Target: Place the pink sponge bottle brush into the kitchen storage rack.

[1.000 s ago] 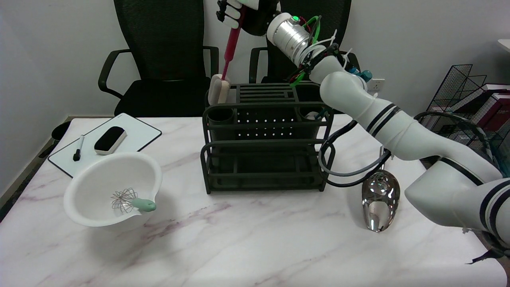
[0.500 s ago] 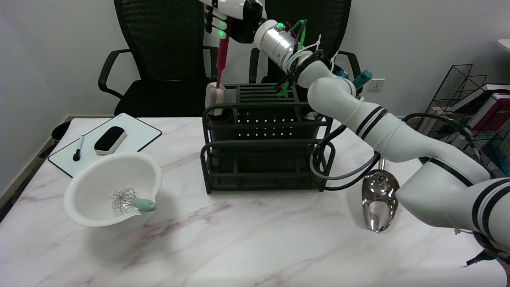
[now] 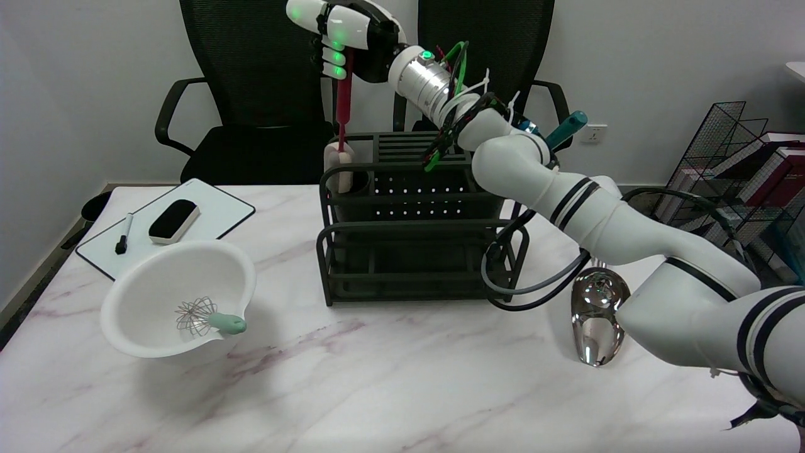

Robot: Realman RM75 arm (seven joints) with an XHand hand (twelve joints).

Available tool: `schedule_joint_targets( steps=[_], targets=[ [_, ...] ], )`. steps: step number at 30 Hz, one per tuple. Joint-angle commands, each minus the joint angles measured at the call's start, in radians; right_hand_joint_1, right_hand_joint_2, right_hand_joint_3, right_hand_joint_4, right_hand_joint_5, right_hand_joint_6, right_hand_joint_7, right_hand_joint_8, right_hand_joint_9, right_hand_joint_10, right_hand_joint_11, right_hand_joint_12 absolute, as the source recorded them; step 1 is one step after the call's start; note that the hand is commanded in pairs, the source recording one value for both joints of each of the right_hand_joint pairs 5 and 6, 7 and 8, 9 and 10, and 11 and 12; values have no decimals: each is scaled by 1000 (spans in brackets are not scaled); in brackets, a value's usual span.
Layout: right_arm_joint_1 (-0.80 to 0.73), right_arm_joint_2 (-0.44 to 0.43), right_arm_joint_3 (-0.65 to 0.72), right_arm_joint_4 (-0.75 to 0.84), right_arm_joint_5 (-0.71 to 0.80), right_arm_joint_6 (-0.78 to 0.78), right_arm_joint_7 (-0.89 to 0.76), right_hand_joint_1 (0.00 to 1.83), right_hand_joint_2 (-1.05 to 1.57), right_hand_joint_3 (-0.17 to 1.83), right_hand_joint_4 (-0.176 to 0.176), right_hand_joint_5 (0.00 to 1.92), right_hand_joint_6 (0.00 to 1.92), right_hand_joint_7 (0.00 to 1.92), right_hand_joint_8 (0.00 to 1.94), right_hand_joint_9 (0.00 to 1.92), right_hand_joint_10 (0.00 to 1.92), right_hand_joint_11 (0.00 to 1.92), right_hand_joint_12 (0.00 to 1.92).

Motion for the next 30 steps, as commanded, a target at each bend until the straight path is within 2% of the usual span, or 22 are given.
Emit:
schedule_joint_targets(
  steps=[1,30],
  targets=[
    [-11,-22,-3,-30,-113,37,-1,1042,1571,355,0,1920,1920,1920,1920,1920,1920,1909,1909],
    [-48,-10,-3,-34,-132,47,7,1039,1571,373,0,1920,1920,1920,1920,1920,1920,1890,1890]
  ],
)
